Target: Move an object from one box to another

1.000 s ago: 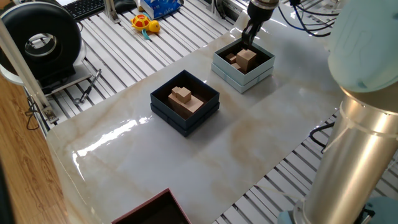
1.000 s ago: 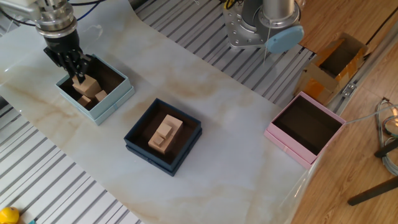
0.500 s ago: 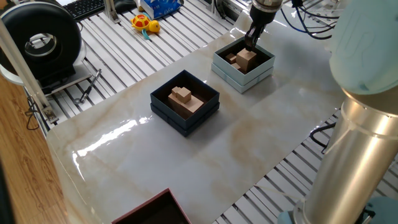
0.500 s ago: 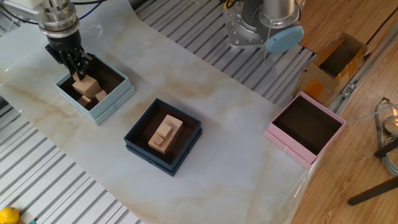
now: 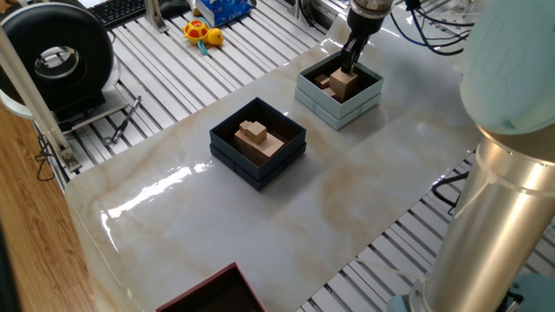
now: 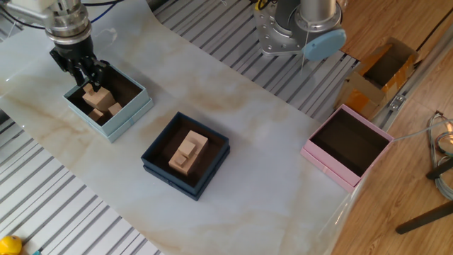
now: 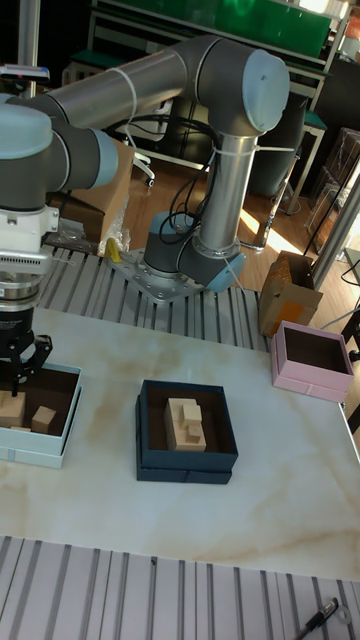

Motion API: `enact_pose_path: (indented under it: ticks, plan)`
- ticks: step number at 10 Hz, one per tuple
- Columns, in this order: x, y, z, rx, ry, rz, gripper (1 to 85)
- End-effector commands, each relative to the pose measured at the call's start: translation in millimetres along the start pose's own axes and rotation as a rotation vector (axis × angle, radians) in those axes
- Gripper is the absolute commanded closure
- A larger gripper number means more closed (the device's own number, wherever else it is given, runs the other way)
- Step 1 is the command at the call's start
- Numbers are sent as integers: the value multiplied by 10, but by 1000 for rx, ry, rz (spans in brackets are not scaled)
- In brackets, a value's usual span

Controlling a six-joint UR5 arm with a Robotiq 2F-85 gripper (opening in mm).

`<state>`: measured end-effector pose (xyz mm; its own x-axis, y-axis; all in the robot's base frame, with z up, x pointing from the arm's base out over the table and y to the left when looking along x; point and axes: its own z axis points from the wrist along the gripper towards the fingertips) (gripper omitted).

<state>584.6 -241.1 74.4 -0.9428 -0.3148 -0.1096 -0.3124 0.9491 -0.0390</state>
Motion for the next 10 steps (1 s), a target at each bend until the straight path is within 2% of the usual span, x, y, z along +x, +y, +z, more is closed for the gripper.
enact_pose_path:
  ticks: [1,4,6,7,8,9,10]
  plan:
    - [-21,-16,-56,-10,-8,-22,387]
    - [7,26,-330,-13,-4,-41,387]
    - [15,137,-600,-48,3,-43,400]
    - [-23,170,-720,-56,3,-30,490]
    - [-55,189,-811,-55,16,1,673]
    - [-95,148,-845,-32,22,36,843]
    - [-89,142,-845,-30,24,46,843]
